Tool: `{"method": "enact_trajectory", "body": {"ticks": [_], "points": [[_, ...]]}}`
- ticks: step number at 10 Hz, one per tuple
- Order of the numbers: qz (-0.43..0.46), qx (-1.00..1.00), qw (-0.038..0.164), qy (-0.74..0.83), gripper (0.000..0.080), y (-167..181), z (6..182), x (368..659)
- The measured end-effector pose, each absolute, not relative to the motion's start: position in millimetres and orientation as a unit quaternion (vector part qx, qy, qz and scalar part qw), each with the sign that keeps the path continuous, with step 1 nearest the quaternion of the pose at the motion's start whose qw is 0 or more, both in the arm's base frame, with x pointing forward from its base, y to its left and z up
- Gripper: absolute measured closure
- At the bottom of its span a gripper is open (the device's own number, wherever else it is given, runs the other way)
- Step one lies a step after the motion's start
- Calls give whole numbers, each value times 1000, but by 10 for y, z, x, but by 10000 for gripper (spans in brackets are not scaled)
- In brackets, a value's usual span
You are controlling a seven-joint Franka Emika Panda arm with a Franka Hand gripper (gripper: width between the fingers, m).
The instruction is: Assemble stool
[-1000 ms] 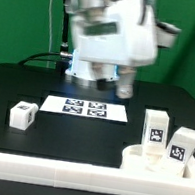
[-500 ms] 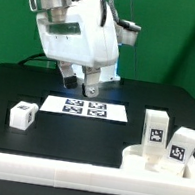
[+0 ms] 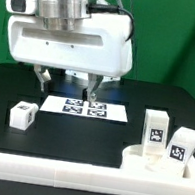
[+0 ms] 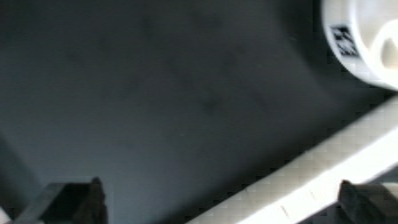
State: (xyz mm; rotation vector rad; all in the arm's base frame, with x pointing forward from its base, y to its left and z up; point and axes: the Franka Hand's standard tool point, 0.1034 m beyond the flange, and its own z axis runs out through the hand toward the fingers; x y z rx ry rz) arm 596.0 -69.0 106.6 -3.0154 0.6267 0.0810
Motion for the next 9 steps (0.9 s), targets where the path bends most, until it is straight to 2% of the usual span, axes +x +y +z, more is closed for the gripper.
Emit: {"method": "enact_trajectory", "body": {"ticks": [3, 4, 7, 9], "points": [[24, -993, 33, 113, 150, -722, 1061, 5957], [24, -994, 28, 105, 150, -782, 1038, 5927], [22, -991, 2, 130, 150, -1324, 937, 5660], [28, -988, -5, 151, 150, -1722, 896, 5476]]}}
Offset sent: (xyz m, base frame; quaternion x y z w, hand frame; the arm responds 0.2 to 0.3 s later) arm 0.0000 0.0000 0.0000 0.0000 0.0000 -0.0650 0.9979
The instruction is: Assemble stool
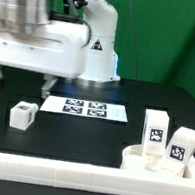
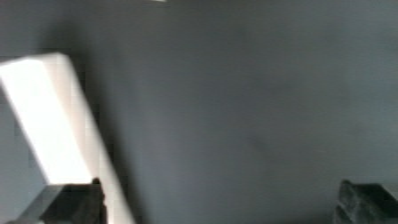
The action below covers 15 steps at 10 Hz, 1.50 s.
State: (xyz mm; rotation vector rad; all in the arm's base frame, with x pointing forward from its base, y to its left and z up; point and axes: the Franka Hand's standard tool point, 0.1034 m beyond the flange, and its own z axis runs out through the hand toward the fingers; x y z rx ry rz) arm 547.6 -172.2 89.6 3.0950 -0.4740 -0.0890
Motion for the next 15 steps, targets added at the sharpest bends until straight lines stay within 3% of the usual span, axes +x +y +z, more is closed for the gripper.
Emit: {"method": "enact_trajectory", "body": {"ticks": [3, 5, 6, 10, 12, 15], "points": [[-44, 987, -1, -156, 150, -1726, 885, 5444], [-118, 980, -25, -157, 150, -1670, 873, 5352], [-134, 978, -28, -157, 150, -1687, 839, 5371], [-166, 970, -31, -173, 150, -1671, 471, 4984], [-172, 969, -34, -172, 150, -1669, 508, 5039], [-264, 950, -58, -158, 150, -1646, 465, 4933]]}}
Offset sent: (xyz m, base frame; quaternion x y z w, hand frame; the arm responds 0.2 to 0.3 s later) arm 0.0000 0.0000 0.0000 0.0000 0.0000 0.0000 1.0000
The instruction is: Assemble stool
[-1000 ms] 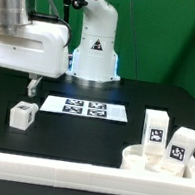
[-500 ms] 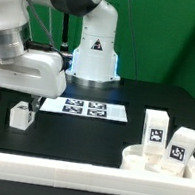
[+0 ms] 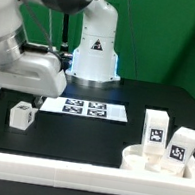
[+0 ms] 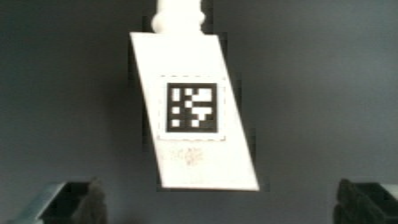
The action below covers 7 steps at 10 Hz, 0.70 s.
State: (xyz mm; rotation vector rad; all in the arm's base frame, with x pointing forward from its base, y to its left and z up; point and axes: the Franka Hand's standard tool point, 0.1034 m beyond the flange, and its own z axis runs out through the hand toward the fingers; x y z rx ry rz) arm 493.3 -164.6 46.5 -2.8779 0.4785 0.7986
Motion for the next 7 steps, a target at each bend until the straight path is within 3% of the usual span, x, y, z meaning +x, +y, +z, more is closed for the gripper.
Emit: {"method": "enact_trajectory", "body": {"ticks": [4, 6, 7], "points": [[392, -903, 88, 150, 150, -1638, 426, 4807], [426, -891, 91, 125, 150, -1586, 392, 4807], [452, -879, 108, 105, 150, -1568, 418, 4798]]}}
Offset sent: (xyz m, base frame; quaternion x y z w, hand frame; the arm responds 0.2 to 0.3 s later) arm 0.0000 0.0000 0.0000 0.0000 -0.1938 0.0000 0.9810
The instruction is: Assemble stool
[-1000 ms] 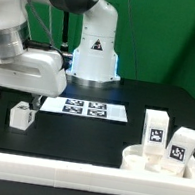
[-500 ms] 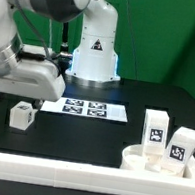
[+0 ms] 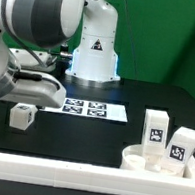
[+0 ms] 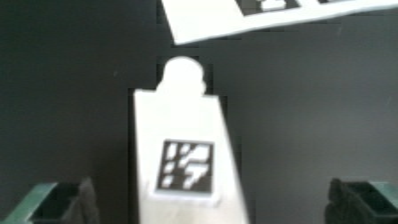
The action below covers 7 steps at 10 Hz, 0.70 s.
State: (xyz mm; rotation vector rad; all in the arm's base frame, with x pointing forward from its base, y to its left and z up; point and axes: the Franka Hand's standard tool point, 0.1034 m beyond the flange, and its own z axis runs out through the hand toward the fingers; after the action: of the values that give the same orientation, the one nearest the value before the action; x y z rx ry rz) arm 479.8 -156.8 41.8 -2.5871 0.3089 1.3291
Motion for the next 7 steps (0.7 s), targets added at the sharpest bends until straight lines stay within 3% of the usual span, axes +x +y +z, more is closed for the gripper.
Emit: {"method": "enact_trajectory", "body": {"ticks": [7], "points": [[438, -887, 95, 109, 150, -1604, 166, 4838]]}}
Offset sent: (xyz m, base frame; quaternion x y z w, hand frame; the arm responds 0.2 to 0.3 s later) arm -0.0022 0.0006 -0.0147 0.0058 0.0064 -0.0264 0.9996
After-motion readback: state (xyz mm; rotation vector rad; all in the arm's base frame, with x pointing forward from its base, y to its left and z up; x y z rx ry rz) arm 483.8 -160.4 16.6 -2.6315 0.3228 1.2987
